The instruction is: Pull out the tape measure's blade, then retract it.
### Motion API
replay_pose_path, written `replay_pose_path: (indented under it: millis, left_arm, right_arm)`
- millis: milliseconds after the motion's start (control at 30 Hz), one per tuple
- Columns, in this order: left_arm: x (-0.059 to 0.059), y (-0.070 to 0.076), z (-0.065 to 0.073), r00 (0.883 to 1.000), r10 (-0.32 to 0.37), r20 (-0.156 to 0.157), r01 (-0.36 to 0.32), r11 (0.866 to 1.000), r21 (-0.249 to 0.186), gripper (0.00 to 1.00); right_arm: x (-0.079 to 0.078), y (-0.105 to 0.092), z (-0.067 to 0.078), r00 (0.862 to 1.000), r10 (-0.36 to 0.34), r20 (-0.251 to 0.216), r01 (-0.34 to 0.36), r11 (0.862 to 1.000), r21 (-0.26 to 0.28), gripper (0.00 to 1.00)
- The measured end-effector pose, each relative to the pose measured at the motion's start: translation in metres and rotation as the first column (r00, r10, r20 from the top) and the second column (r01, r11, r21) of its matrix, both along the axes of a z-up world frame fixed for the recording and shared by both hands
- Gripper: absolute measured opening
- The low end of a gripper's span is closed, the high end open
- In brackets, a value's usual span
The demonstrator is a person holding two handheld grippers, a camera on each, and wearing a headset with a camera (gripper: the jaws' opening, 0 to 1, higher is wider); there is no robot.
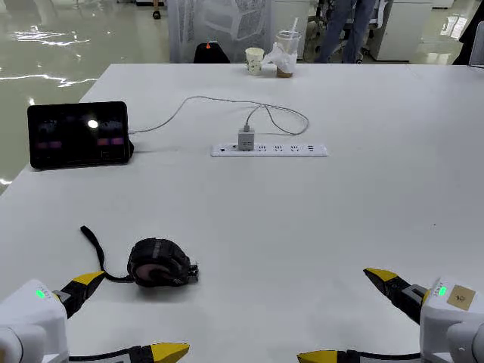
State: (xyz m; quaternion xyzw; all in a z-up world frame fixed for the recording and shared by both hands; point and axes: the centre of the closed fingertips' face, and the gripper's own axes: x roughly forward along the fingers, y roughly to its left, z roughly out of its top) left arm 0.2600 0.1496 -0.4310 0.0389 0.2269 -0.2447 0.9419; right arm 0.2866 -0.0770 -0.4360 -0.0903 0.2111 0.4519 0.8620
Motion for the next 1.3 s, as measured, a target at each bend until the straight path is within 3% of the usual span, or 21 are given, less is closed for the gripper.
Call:
replay_pose_path:
  millis: [667,1100,1300]
  left_arm:
    - [0.008,-0.002,-0.001,0.998,-0.052,-0.025,0.053,0.999,0.012,0.99]
    - [0.015,0.002,-0.002,0.994,-0.092,-0.052,0.094,0.995,0.028,0.99]
    - [0.022,0.006,-0.001,0.994,-0.099,-0.047,0.101,0.994,0.036,0.99]
  right_arm:
    - [0.005,0.001,0.001,0.998,0.049,-0.030,-0.050,0.998,-0.026,0.99]
    - [0.014,0.001,-0.002,0.996,0.091,-0.023,-0.092,0.994,-0.061,0.99]
    - [0.017,0.004,-0.006,0.994,0.104,-0.036,-0.106,0.992,-0.069,0.99]
